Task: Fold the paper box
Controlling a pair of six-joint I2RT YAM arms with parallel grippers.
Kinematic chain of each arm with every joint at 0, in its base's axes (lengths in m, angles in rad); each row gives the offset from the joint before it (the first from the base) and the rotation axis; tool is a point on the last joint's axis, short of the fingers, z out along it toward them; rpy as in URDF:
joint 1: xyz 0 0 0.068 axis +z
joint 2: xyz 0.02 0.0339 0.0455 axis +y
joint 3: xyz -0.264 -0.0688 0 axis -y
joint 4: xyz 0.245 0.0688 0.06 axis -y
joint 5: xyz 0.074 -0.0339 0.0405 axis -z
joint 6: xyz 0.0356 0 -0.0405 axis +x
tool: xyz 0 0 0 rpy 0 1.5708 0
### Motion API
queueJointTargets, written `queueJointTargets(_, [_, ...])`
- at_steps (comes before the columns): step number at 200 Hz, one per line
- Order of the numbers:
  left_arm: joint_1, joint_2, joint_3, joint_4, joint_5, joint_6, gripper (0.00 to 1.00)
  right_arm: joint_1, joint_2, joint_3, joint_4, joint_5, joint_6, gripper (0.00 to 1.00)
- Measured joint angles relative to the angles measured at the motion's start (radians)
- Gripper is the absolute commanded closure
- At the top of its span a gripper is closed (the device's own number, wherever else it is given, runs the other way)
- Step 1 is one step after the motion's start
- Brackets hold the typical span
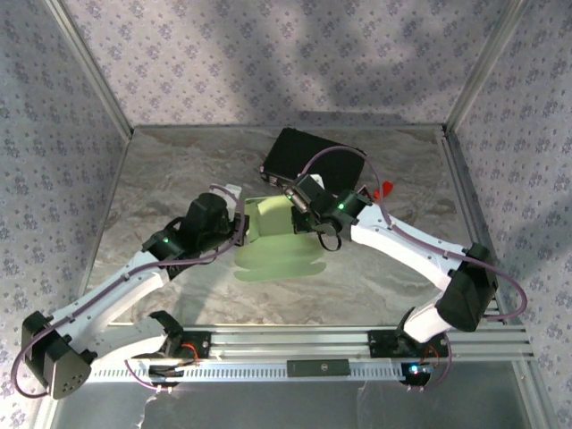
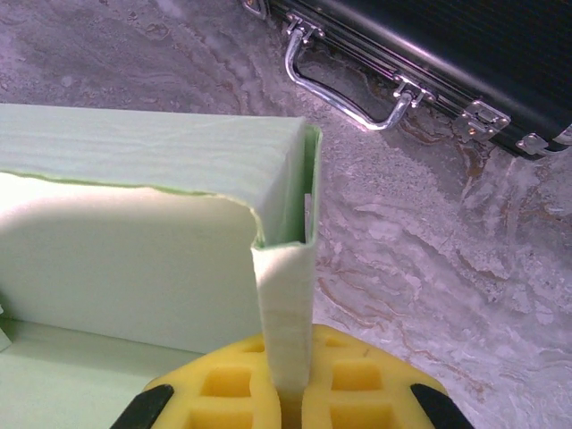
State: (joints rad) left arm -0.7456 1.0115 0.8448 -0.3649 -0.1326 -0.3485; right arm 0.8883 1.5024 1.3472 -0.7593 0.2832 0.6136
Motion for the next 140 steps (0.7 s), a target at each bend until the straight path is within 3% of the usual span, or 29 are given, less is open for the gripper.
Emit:
queueJointTargets(15, [-0.039,0.001,0.002,-0.004,-0.056,0.000,1.00,0.001,0.001,0.000,-0.009,0.004,0.000,1.00])
queueJointTargets(25, [-0.050,0.001,0.002,-0.005,-0.068,0.001,0.87,0.000,0.002,0.000,-0.012,0.005,0.000,1.00])
queueJointTargets(42, [-0.041,0.001,0.002,-0.006,-0.058,-0.002,0.80,0.000,0.003,0.000,-0.010,0.000,0.000,1.00])
queueJointTargets(66, [0.002,-0.008,0.000,-0.003,0.014,0.006,0.64,-0.010,0.003,0.000,-0.005,-0.021,0.000,1.00])
queueJointTargets(109, [0.078,-0.092,-0.010,-0.023,0.161,-0.006,0.45,-0.040,0.003,0.000,0.025,-0.071,-0.004,1.00])
queueJointTargets(140, [0.078,-0.159,-0.009,-0.076,0.241,-0.012,0.43,-0.061,0.003,0.000,0.039,-0.086,-0.004,1.00])
